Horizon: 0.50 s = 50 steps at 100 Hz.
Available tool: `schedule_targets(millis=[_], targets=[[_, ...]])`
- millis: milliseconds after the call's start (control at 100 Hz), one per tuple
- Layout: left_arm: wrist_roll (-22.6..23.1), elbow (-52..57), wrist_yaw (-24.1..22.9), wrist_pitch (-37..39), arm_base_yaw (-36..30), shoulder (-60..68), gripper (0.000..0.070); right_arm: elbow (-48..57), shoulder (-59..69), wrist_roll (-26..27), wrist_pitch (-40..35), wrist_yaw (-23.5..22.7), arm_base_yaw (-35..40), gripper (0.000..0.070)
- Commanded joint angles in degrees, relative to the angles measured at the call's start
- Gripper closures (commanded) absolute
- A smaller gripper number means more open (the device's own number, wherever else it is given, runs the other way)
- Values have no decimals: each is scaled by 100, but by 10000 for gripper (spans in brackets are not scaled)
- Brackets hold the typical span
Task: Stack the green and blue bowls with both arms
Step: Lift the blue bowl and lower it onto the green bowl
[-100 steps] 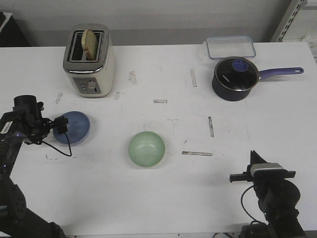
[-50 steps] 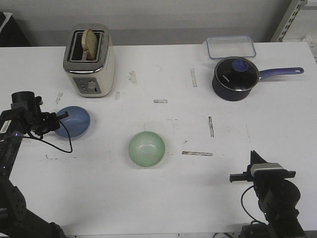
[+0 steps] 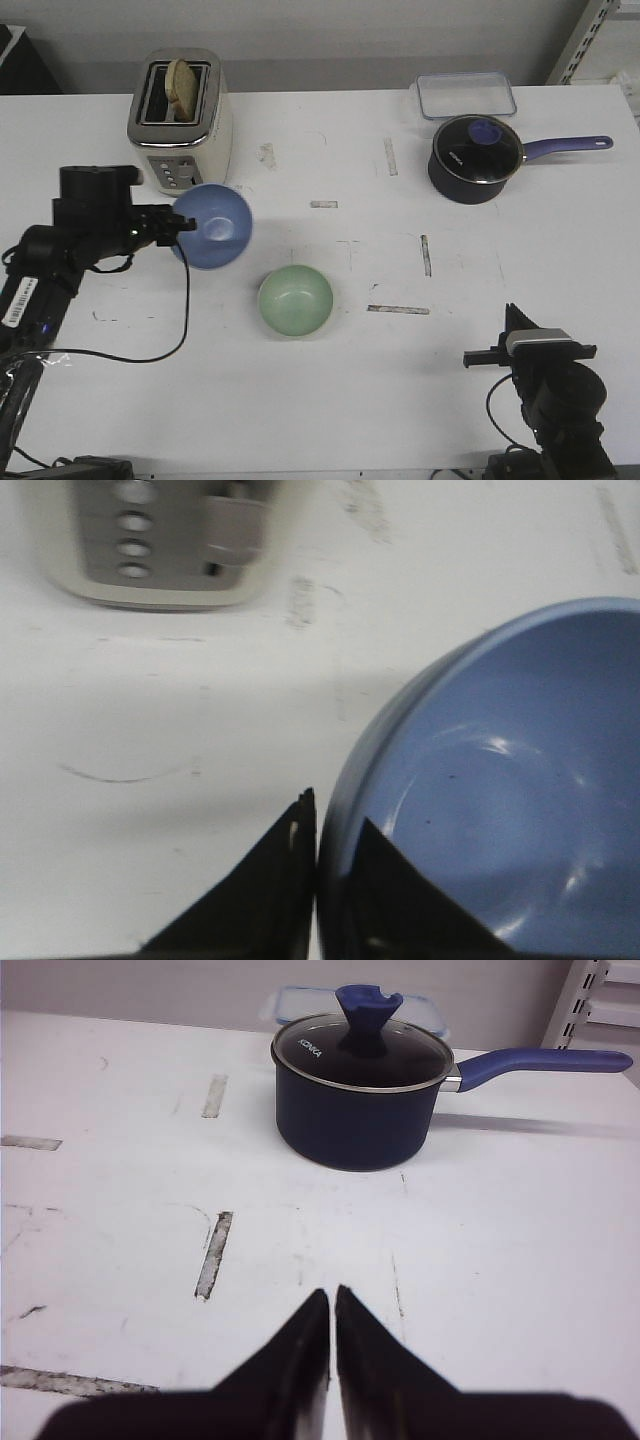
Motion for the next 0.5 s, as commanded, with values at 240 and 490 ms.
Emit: schedule_targets(millis=[240, 490], targets=[[-24, 70, -184, -131, -1932, 509, 700, 4, 33, 107, 50, -4, 17, 700], [22, 70, -715, -365, -2286, 1130, 700, 4, 33, 107, 50, -4, 17, 700]])
